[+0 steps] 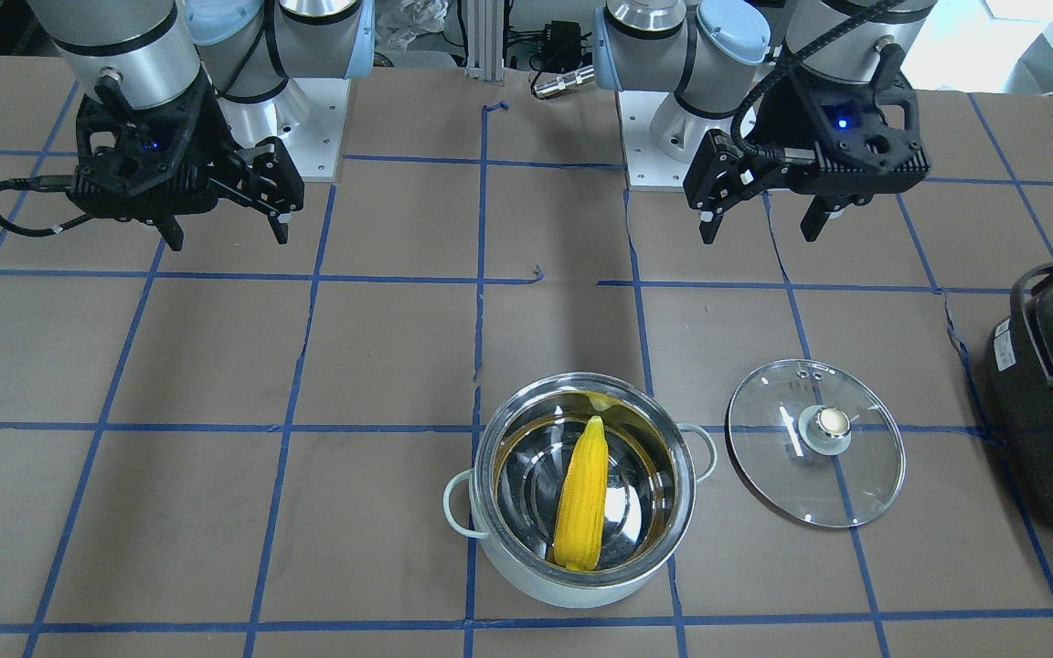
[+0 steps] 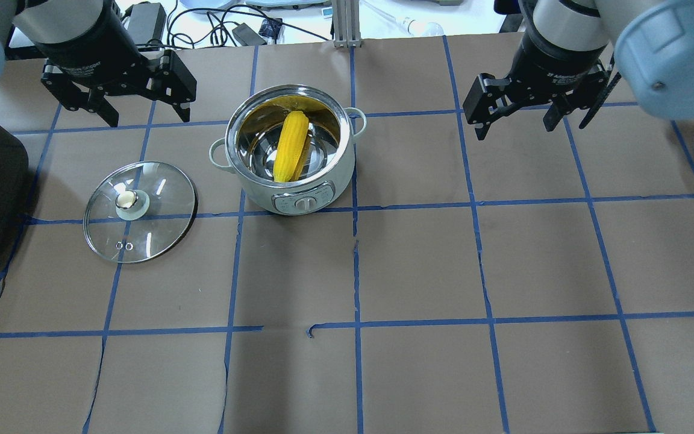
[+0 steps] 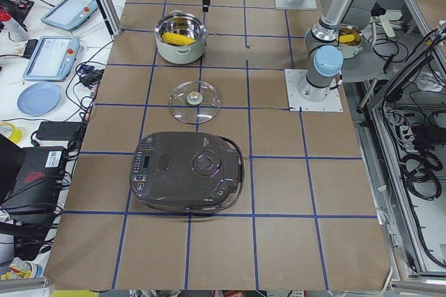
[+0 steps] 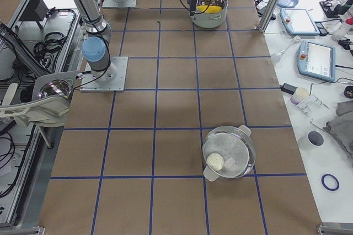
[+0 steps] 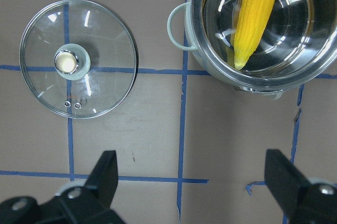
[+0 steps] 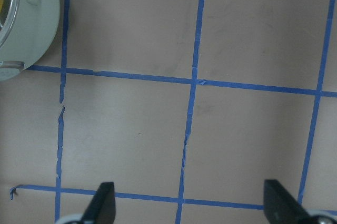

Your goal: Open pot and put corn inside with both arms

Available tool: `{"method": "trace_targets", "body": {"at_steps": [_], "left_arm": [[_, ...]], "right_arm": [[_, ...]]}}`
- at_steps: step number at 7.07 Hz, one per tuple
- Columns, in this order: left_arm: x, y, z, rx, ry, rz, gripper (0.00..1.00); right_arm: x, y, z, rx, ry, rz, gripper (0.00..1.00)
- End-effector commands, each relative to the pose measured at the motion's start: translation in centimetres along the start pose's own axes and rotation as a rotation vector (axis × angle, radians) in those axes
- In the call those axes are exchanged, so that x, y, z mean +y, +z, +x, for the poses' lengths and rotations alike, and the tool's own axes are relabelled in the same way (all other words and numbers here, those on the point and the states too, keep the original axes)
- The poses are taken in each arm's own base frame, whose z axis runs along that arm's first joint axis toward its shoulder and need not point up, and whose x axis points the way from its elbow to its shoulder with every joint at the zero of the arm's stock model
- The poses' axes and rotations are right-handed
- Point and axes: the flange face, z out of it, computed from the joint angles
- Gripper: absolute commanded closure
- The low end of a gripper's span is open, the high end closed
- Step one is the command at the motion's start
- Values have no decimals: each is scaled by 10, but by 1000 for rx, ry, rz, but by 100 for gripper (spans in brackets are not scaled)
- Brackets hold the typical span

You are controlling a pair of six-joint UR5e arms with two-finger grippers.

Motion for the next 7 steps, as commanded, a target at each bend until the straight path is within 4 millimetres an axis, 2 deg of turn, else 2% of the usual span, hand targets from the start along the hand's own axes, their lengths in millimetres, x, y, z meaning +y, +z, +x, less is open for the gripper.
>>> {"method": "trace_targets", "body": {"at_steps": [1,7], "left_arm": [[0,0,0,0,0,0,0],[0,0,1,0,0,0,0]], "right_arm": [[0,0,0,2,1,-1,0],[1,8,1,1,5,-15,0]]}}
